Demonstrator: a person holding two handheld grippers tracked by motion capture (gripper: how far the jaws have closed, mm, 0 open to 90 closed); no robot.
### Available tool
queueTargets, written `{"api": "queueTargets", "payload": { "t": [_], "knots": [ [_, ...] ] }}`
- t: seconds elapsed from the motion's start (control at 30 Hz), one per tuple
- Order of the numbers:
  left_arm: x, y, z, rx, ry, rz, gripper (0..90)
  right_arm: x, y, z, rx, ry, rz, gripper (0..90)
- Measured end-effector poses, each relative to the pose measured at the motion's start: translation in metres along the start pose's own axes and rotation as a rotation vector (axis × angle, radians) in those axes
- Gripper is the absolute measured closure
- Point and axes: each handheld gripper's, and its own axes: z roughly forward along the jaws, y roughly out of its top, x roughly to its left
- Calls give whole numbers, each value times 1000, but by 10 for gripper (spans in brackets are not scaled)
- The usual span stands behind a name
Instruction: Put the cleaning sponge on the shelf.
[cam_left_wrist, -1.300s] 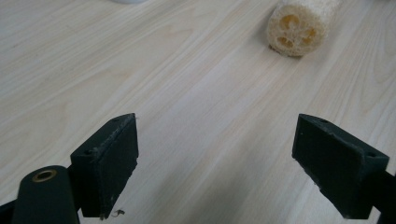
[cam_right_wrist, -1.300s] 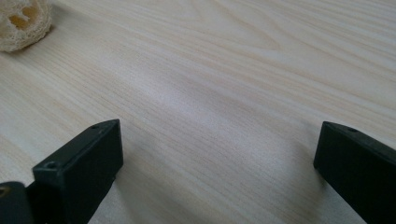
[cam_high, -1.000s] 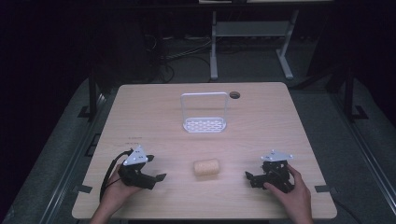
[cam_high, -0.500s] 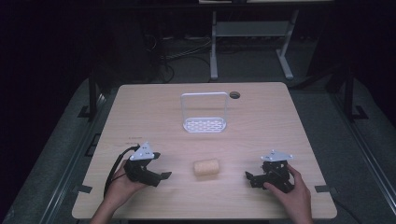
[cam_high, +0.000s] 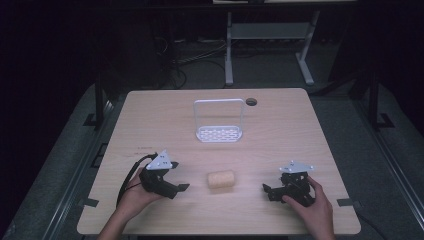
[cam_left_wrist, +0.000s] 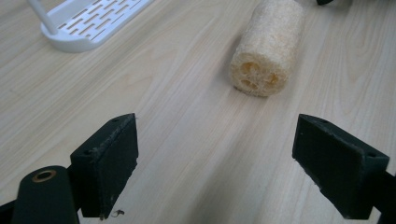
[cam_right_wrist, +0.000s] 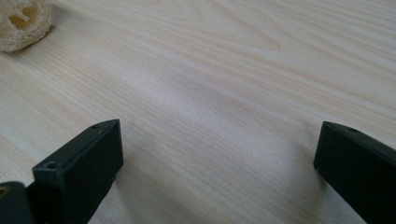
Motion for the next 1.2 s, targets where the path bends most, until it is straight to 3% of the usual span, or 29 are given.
{"api": "queueTargets", "payload": {
  "t": [1.2],
  "knots": [
    [-12,47,38,14,-98,110,140,0,0,0,0,3,-3,9]
  ]
}}
